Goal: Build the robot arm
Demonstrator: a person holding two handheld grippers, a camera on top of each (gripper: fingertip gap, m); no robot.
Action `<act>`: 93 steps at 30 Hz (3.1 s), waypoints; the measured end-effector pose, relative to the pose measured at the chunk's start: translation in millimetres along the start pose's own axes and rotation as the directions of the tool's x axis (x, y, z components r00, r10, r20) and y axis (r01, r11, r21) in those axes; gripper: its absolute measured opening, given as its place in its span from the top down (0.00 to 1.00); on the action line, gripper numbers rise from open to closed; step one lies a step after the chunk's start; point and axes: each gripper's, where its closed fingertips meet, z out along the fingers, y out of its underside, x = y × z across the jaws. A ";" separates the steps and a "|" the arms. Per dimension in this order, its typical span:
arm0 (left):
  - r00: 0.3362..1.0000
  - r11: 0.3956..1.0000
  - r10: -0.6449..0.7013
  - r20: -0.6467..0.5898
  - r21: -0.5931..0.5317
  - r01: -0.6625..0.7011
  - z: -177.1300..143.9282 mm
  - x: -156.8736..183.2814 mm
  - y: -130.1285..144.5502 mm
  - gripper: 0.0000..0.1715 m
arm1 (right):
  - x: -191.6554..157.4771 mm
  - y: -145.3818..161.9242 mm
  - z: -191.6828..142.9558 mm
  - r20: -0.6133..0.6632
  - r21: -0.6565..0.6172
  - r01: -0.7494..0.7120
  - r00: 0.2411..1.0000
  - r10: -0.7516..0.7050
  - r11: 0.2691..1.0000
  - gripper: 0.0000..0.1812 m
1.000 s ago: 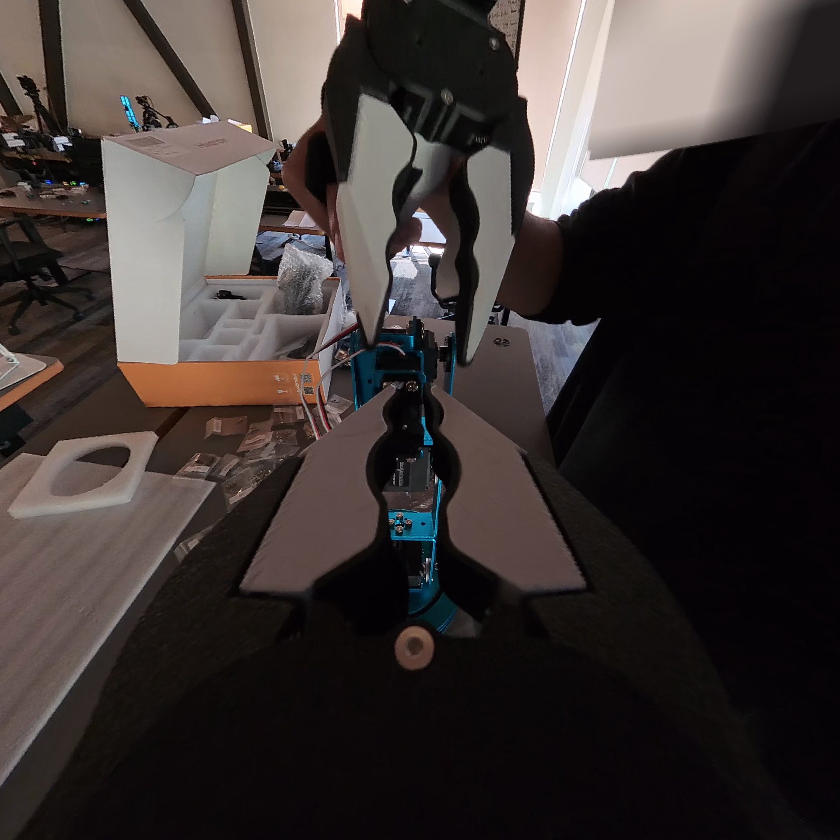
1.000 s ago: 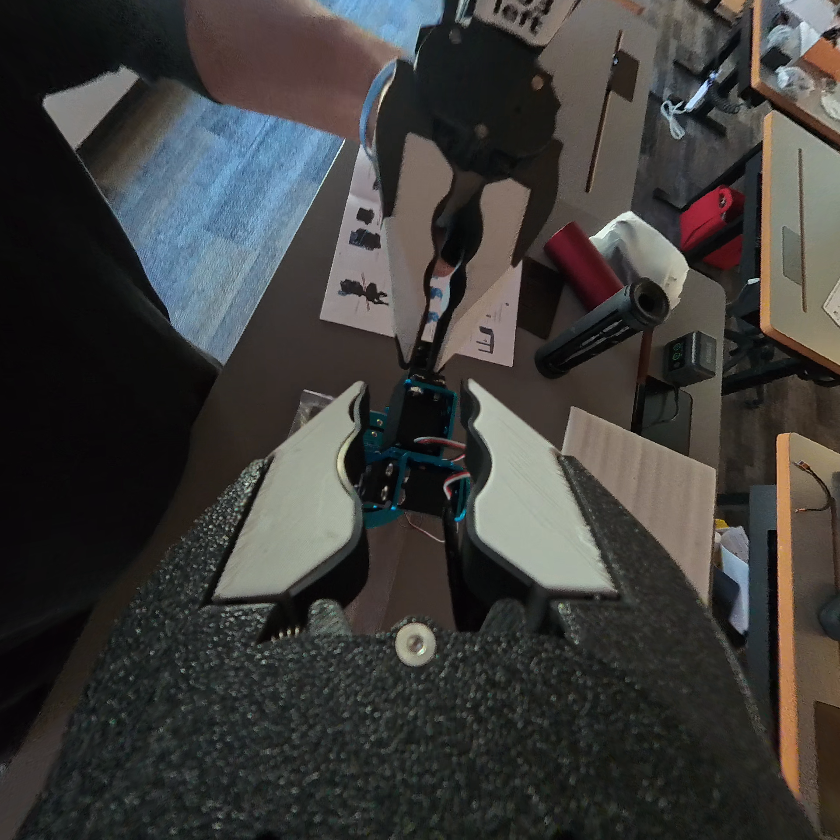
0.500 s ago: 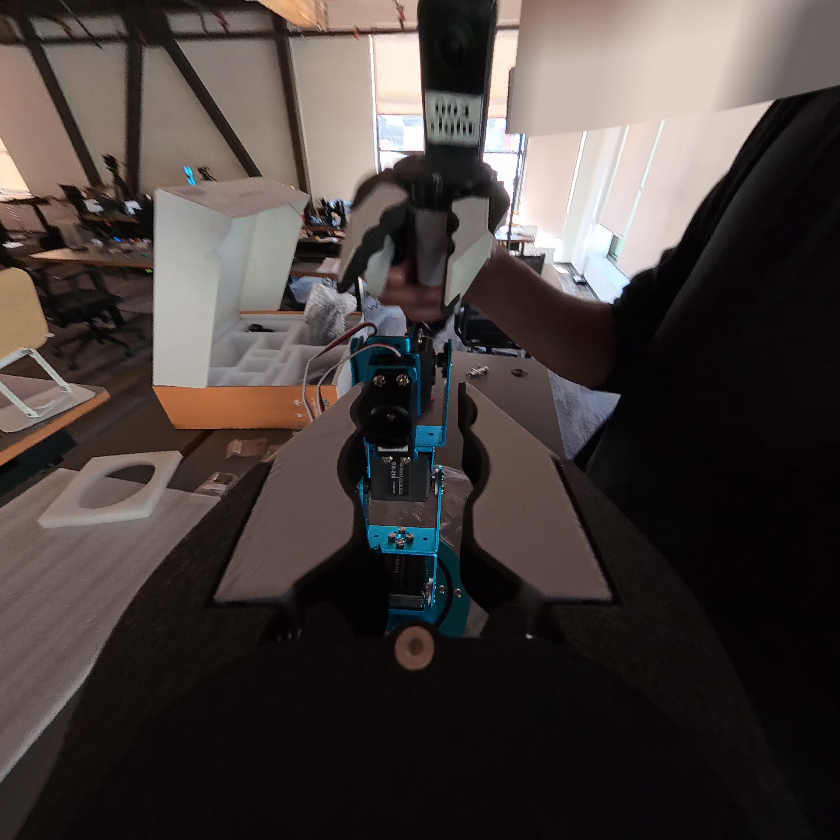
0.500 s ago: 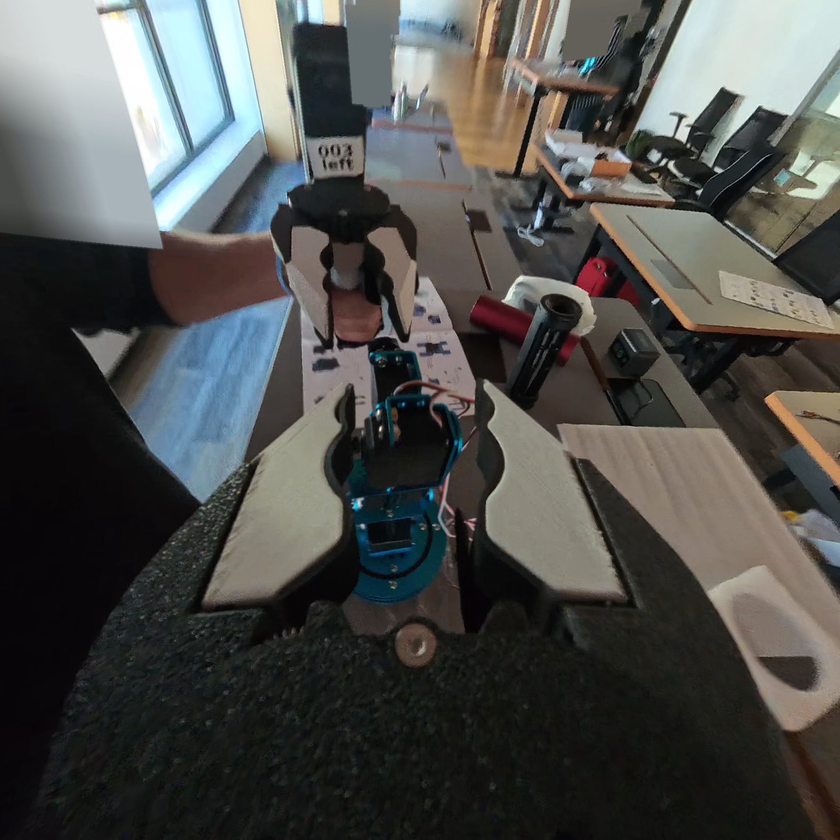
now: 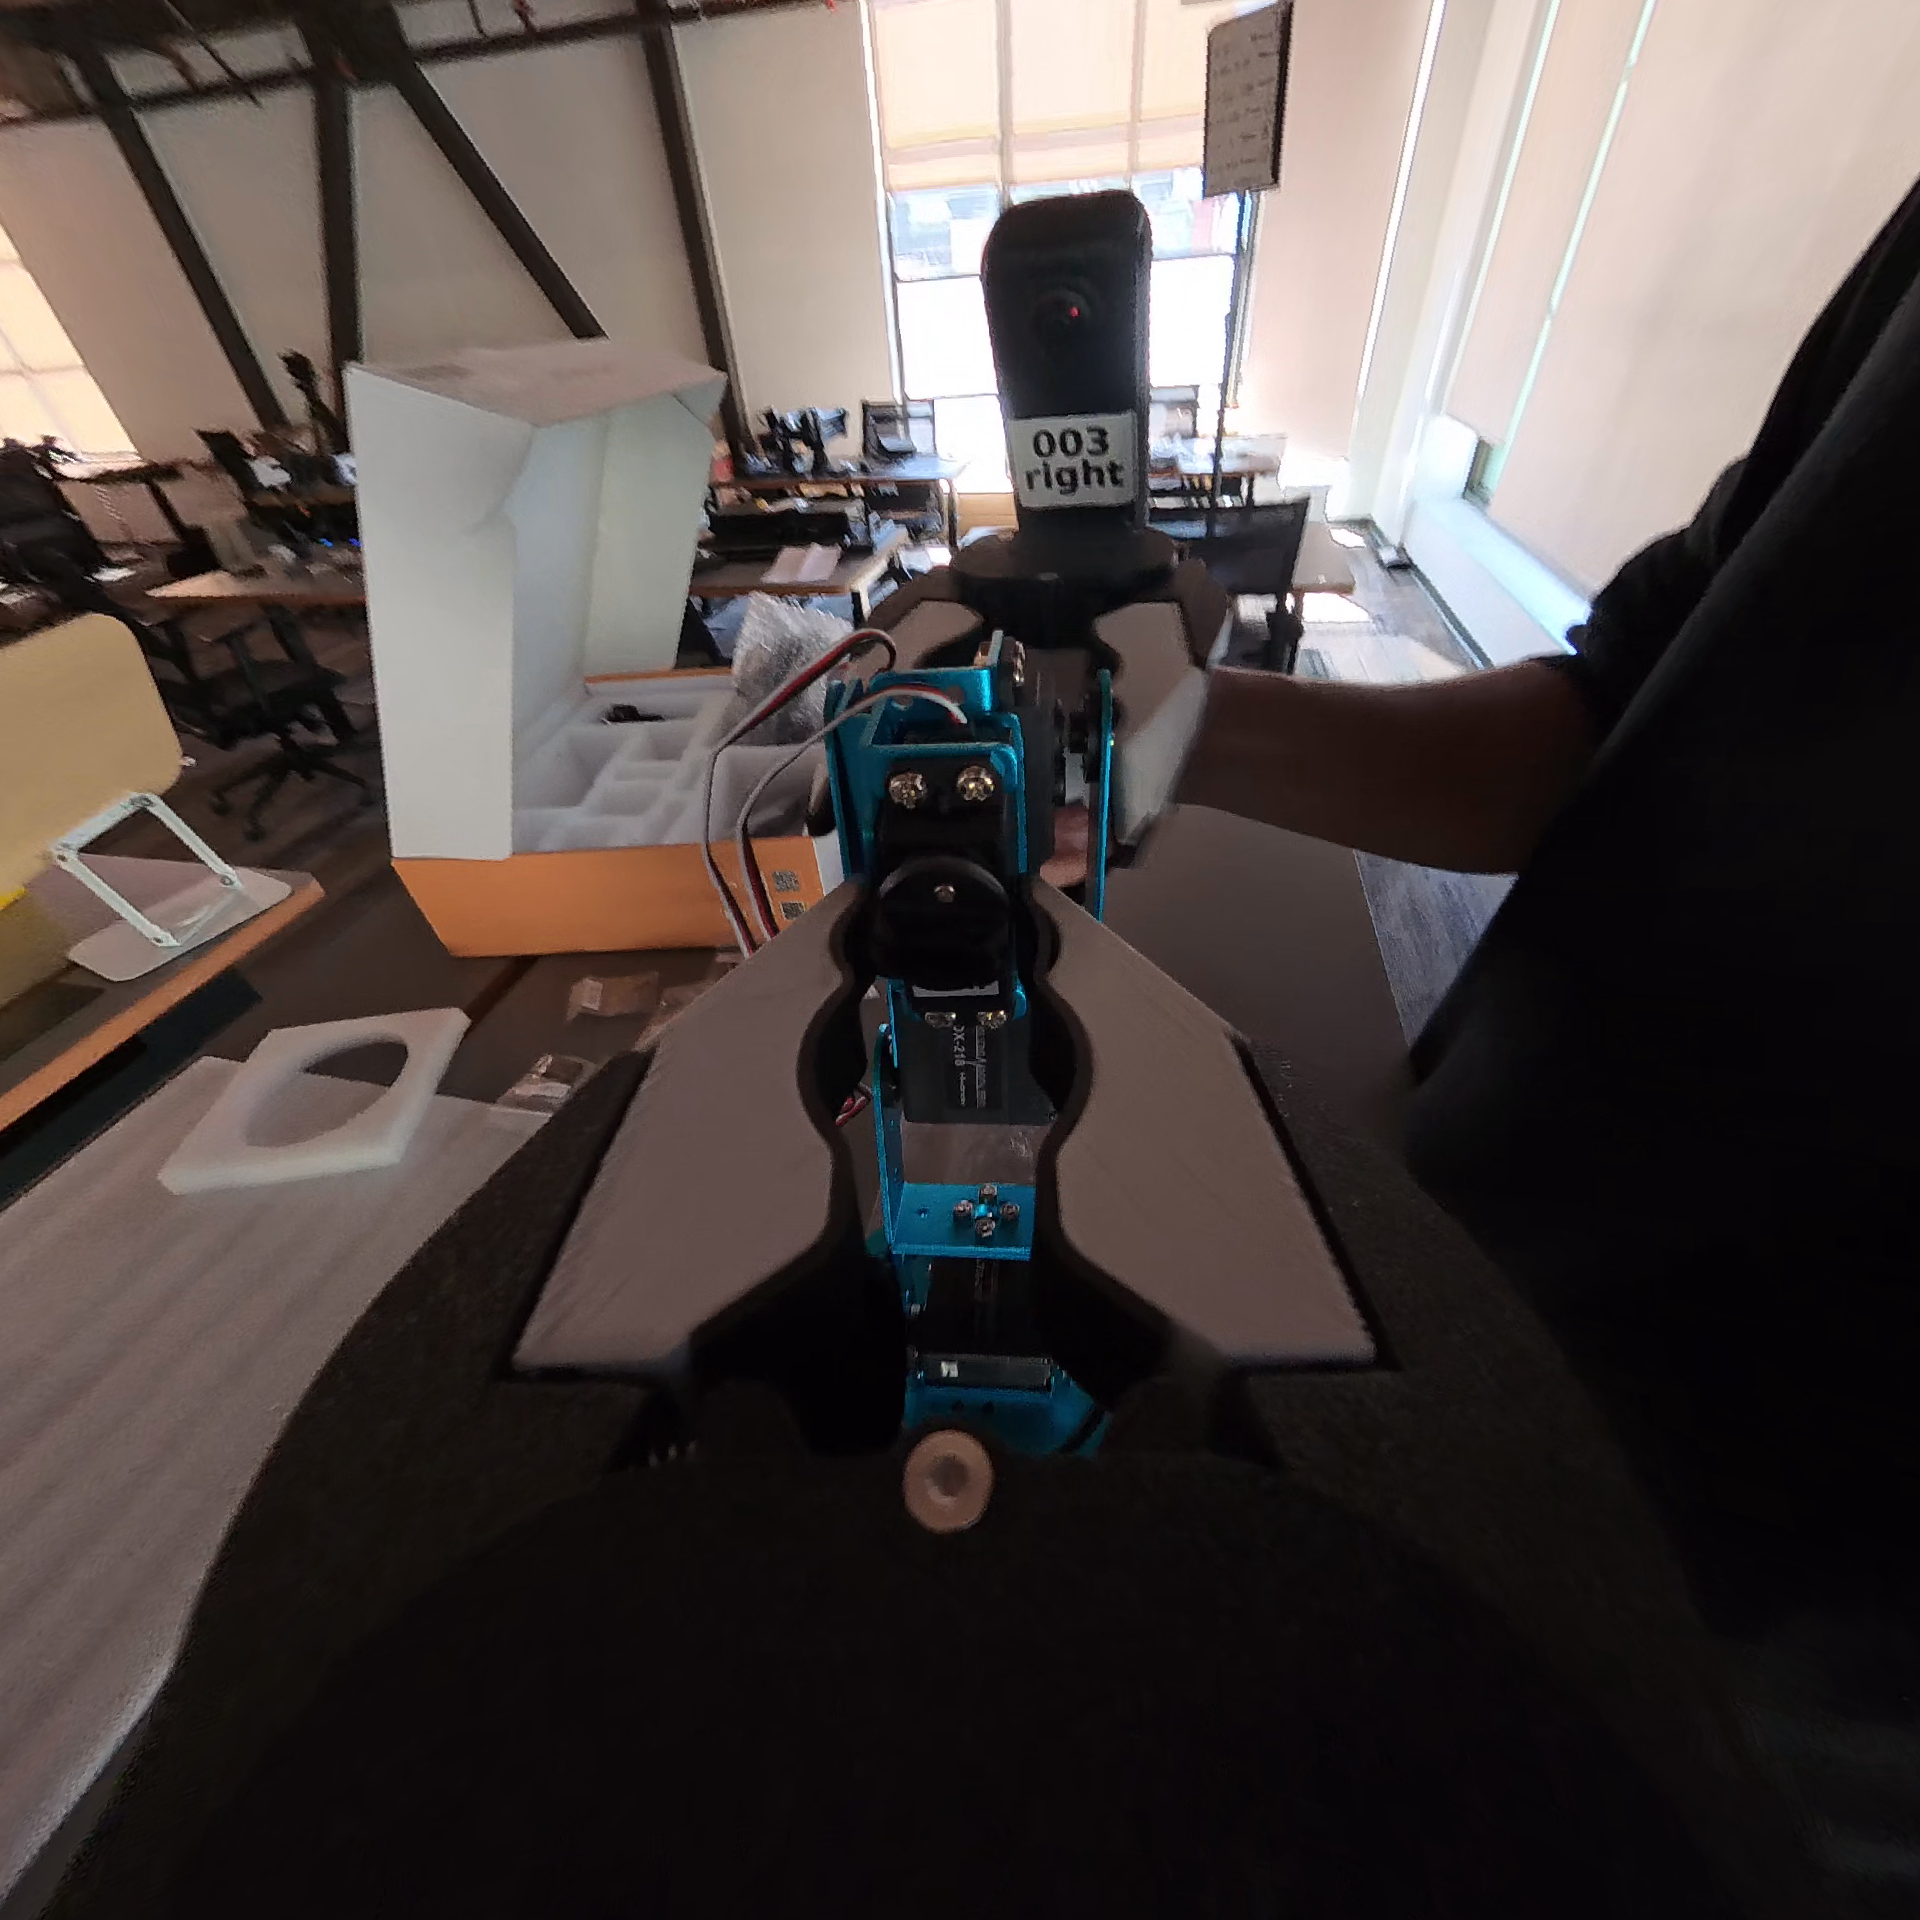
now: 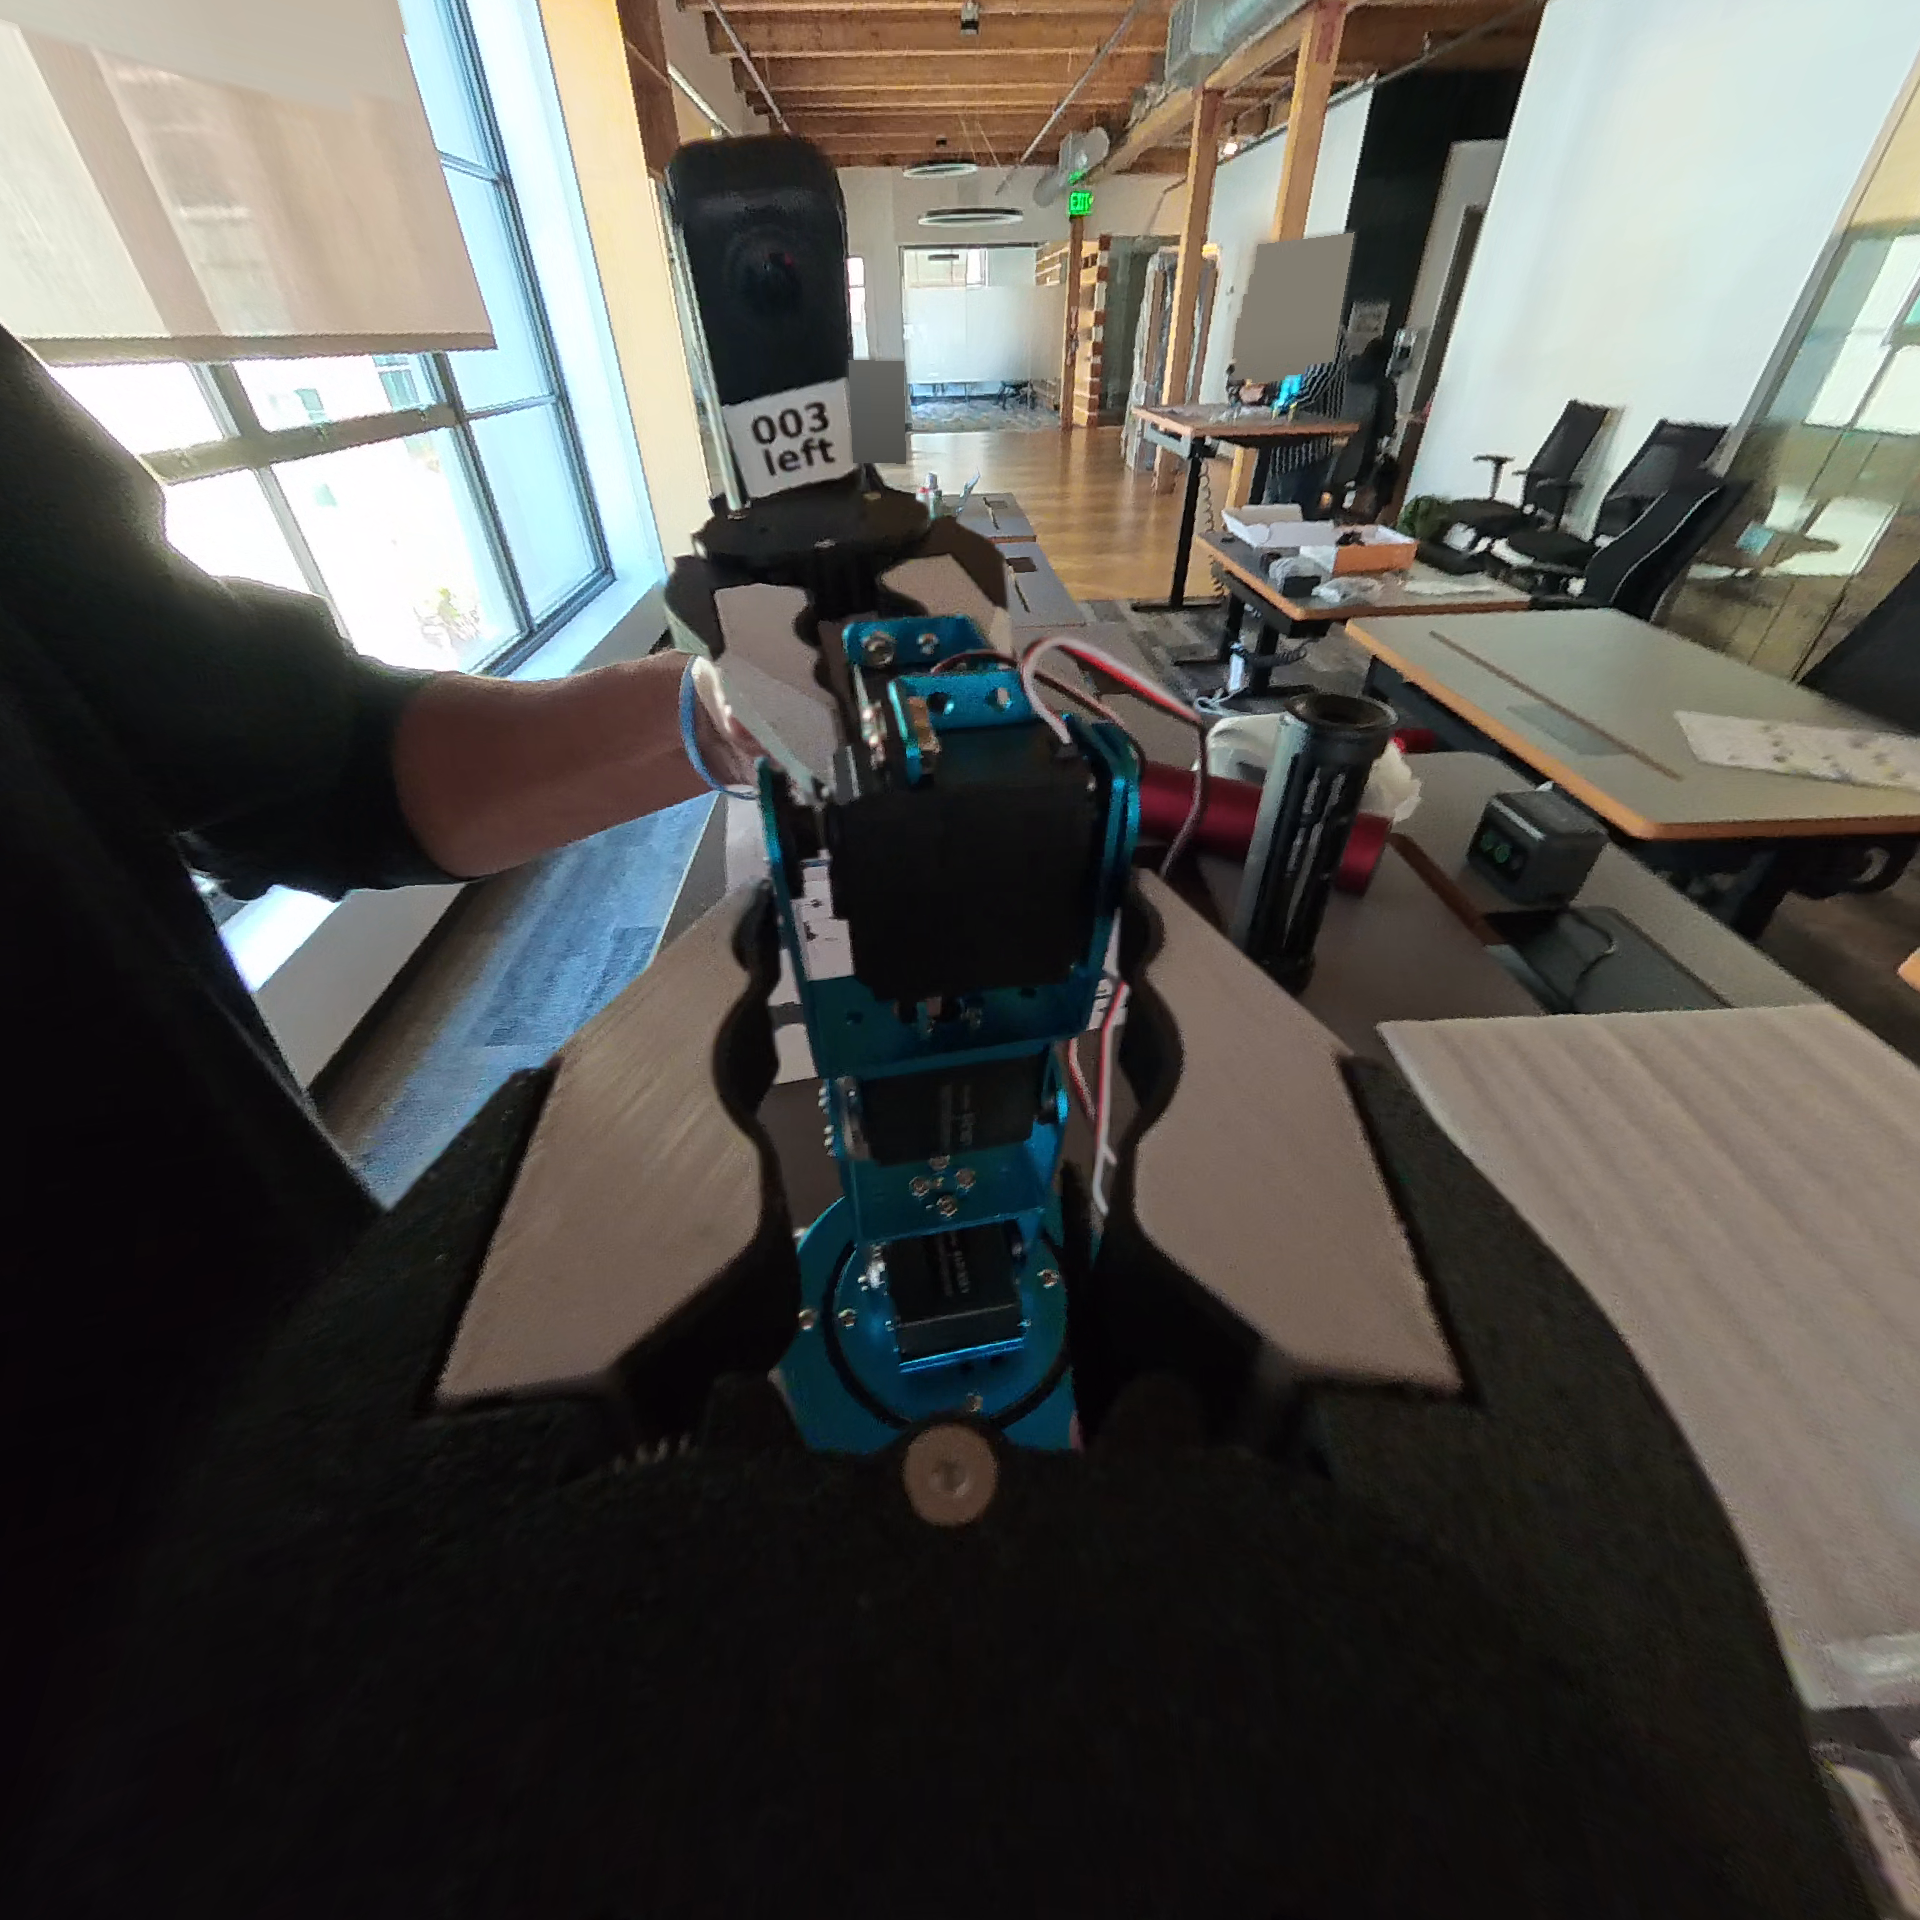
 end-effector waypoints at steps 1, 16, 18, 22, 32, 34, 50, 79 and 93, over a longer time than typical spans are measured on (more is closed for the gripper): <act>1.000 1.000 0.001 -0.009 -0.013 -0.001 -0.5 0.0 -0.1 0.85 | 1.1 -0.6 0.2 0.000 0.005 0.014 1.000 -0.014 1.000 0.65; 0.996 0.993 -0.001 -0.093 -0.116 -0.010 -6.3 0.2 -21.1 0.86 | 0.3 1.1 3.4 0.051 -0.056 0.023 0.998 -0.020 0.998 0.66; 0.996 0.992 0.007 -0.094 -0.123 -0.019 -5.9 0.7 -23.7 0.87 | 0.1 1.0 3.3 0.051 -0.055 0.025 0.998 -0.023 0.998 0.66; 0.998 0.994 0.007 -0.067 -0.112 -0.015 -4.7 -0.3 -24.6 0.86 | 1.0 1.0 2.1 0.040 -0.040 0.020 0.999 -0.018 0.999 0.65; 0.988 1.000 -0.019 0.154 0.000 0.019 -23.1 4.1 -18.3 0.72 | 13.5 65.2 -85.1 -0.167 -0.192 -0.169 0.976 0.137 0.967 0.69; 0.978 0.997 -0.072 0.197 0.049 0.063 -31.2 5.6 -18.9 0.72 | 1.5 127.3 -114.3 -0.227 -0.426 -0.285 0.952 0.203 0.859 0.71; 0.986 0.998 -0.053 0.161 -0.034 0.059 -17.4 -3.1 -19.4 0.73 | -13.1 109.2 -90.2 -0.155 -0.306 -0.235 0.968 0.196 0.923 0.83; 0.993 0.997 -0.072 0.090 0.037 0.069 -12.3 2.1 1.6 0.87 | -34.3 243.7 -173.2 -0.369 -0.714 -0.416 0.907 0.202 0.564 0.84; 0.994 0.997 -0.065 0.089 0.040 0.062 -13.1 2.6 1.1 0.87 | -34.7 274.2 -145.5 -0.248 -0.842 -0.275 0.961 0.121 0.463 0.90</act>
